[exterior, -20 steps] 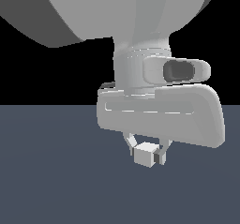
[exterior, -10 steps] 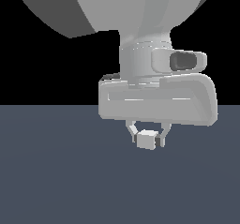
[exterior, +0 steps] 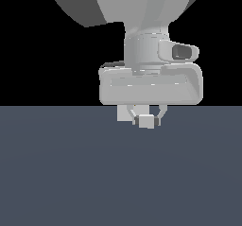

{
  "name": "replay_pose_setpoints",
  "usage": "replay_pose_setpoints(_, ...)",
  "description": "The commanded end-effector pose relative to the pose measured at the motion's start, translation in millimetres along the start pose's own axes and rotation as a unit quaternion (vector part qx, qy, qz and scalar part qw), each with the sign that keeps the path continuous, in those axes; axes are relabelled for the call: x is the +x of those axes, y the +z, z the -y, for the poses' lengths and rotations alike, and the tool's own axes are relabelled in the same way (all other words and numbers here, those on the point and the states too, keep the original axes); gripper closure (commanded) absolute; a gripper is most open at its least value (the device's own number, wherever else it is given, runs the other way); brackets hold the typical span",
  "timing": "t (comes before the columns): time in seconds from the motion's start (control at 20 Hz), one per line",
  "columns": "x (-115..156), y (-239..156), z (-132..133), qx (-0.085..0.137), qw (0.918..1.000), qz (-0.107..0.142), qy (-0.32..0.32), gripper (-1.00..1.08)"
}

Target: Plug the charger into the wall socket.

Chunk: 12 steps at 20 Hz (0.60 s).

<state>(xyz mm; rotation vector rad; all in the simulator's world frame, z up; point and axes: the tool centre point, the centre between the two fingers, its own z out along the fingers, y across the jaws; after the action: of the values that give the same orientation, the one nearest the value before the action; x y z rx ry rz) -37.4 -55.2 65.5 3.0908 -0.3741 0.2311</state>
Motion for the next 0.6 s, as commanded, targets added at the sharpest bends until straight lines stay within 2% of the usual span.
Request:
replay_pose_setpoints(0.0, 9.6, -6.8, 3.4, 0.005, 0.9994, 0.0, -0.033, 1.08)
replay_pose_setpoints(0.55, 35.7, -25.8, 17.8, 0.02, 0.9916, 0.001, -0.128, 1.08)
